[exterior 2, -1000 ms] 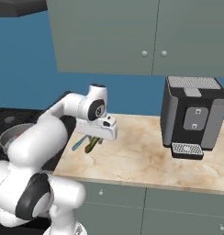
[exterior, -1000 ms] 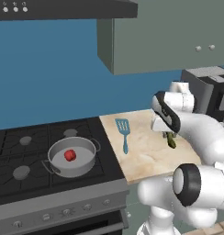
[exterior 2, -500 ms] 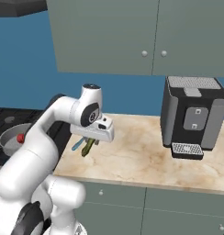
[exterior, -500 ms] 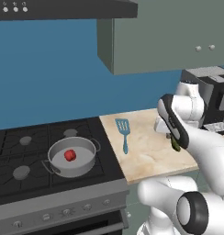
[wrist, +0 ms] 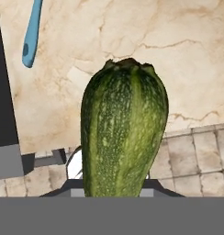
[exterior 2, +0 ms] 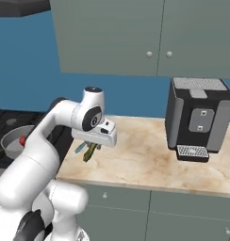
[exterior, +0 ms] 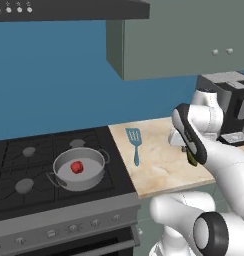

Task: Put the bell pepper and squash in the pot. Retrieve the spatula and lightly stir the vegetables in the pot.

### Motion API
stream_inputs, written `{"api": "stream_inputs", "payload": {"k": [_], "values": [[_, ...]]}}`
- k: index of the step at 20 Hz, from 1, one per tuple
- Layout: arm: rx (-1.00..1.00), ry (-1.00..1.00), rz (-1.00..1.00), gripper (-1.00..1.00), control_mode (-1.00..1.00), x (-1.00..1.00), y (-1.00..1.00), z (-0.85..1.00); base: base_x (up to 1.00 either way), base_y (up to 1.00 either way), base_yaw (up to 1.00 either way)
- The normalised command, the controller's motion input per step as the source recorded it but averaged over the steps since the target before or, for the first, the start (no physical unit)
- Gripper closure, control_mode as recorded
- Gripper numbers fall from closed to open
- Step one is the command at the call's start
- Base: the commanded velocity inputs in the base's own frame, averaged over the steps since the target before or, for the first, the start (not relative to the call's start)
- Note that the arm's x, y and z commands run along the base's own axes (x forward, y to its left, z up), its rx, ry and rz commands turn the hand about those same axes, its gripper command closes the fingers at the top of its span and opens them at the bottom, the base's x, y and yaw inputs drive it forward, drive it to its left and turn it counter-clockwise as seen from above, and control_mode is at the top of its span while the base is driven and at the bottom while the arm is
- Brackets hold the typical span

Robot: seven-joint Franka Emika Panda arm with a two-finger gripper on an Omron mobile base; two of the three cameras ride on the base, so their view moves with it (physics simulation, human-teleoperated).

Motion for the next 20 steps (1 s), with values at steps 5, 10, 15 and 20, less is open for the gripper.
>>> {"api": "stream_inputs", "payload": {"k": [5, 10, 15, 20], "values": [[0.00, 0.00, 0.00, 1.00, 1.00, 0.00, 0.00, 0.00, -0.22, 0.86, 0.00], [0.00, 0.00, 0.00, 1.00, 1.00, 0.00, 0.00, 0.00, 0.07, 0.61, 0.04], [0.00, 0.00, 0.00, 1.00, 1.00, 0.00, 0.00, 0.00, 0.06, 0.38, 0.10], [0.00, 0.00, 0.00, 1.00, 1.00, 0.00, 0.00, 0.00, 0.01, 0.39, 0.12]]}}
